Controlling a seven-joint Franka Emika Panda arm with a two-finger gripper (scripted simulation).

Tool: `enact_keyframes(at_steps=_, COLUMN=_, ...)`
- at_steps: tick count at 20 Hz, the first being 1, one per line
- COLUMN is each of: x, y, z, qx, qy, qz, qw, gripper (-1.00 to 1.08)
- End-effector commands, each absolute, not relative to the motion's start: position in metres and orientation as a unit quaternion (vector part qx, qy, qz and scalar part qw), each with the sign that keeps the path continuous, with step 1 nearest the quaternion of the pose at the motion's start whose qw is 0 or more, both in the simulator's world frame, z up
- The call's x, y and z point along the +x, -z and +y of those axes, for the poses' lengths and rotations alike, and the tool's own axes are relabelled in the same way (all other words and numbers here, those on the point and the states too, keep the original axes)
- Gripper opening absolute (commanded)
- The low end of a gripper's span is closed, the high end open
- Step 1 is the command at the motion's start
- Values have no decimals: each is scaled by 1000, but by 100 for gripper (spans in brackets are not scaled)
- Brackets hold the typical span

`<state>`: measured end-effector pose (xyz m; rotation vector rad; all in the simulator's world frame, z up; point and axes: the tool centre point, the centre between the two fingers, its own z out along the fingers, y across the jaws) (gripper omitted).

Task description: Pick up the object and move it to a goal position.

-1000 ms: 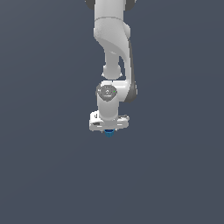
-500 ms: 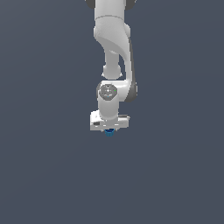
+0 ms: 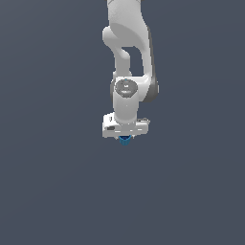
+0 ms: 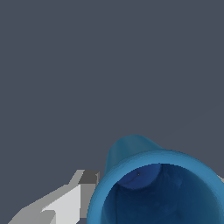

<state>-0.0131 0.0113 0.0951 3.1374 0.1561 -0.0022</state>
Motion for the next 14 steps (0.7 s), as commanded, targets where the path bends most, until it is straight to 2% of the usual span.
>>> enact_keyframes(at_steps=1, x=-12, y=-117, z=22, qx=999, qy=0, qz=50, qw=0, gripper=-100)
enact_keyframes(at_steps=14, x=-7, y=-258, z=93, qx=999, qy=0, qz=50, qw=1, gripper=-100)
